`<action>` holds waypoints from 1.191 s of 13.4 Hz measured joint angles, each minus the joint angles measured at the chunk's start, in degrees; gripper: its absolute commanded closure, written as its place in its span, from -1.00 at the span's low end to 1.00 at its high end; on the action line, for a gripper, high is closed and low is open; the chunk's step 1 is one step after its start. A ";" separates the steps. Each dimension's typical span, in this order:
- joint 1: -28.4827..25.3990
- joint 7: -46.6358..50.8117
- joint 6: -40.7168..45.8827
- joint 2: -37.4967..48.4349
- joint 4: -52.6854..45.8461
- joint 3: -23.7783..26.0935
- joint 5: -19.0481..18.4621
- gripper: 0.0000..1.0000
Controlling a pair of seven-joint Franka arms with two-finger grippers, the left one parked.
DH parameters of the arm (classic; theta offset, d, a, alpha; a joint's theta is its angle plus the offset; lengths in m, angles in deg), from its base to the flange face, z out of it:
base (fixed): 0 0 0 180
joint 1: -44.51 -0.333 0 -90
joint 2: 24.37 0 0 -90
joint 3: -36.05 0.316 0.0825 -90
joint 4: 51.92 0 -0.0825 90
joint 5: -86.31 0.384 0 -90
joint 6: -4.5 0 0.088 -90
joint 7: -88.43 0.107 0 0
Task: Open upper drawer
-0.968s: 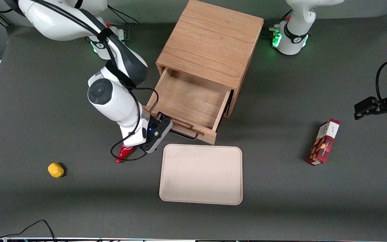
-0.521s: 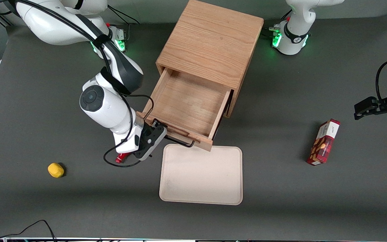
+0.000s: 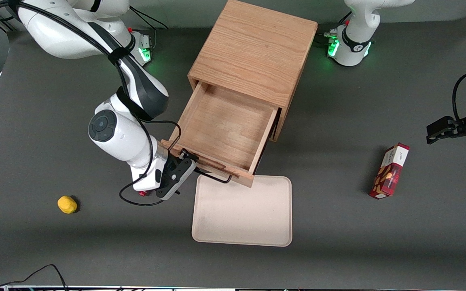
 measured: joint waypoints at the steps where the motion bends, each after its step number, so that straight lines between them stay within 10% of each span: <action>1: 0.09 0.00 -0.40 0.01 -0.07 -0.21 0.80 -1.00; 12: 0.25 1.52 1.51 2.38 -4.60 -0.03 5.16 -1.00; 16: 3.93 8.67 15.27 10.69 -6.01 -2.90 8.87 -1.00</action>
